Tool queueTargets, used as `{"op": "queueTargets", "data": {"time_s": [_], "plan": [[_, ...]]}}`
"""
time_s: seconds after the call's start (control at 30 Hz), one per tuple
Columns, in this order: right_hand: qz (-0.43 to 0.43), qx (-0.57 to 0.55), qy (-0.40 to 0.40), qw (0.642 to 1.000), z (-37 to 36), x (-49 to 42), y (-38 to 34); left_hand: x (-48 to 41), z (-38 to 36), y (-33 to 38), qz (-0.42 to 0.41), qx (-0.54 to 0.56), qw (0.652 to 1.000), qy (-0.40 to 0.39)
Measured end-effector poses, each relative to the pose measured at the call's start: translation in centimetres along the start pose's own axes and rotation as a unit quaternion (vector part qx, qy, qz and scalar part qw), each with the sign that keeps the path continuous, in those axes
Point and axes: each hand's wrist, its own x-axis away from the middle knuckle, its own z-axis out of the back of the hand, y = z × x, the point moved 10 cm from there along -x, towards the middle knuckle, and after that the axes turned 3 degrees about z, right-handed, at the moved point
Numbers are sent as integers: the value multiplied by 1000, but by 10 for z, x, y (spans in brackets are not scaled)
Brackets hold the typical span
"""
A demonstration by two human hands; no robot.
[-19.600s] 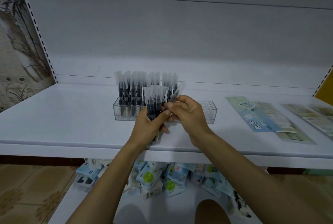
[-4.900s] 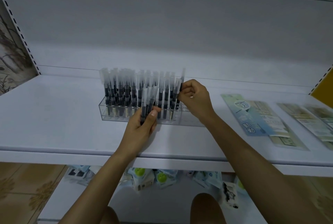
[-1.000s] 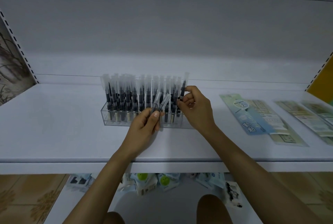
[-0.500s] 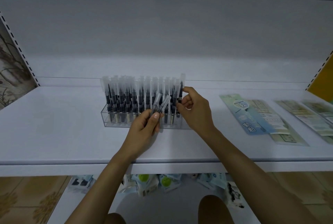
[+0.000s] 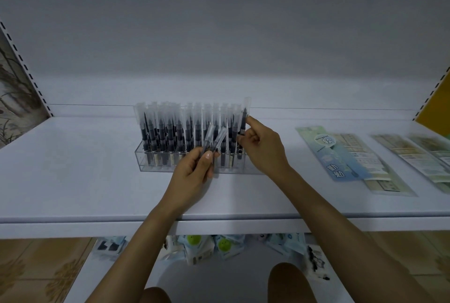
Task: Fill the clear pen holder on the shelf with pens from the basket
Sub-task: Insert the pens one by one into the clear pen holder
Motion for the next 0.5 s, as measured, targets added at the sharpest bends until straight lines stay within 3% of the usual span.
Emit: {"op": "queueTargets", "data": {"time_s": [0.23, 0.5], "plan": [[34, -21, 6, 999, 2, 6, -5, -1, 1, -1, -6, -13, 1000, 0], [-19, -55, 28, 998, 10, 4, 5, 0, 1, -1, -8, -6, 1000, 1]]}}
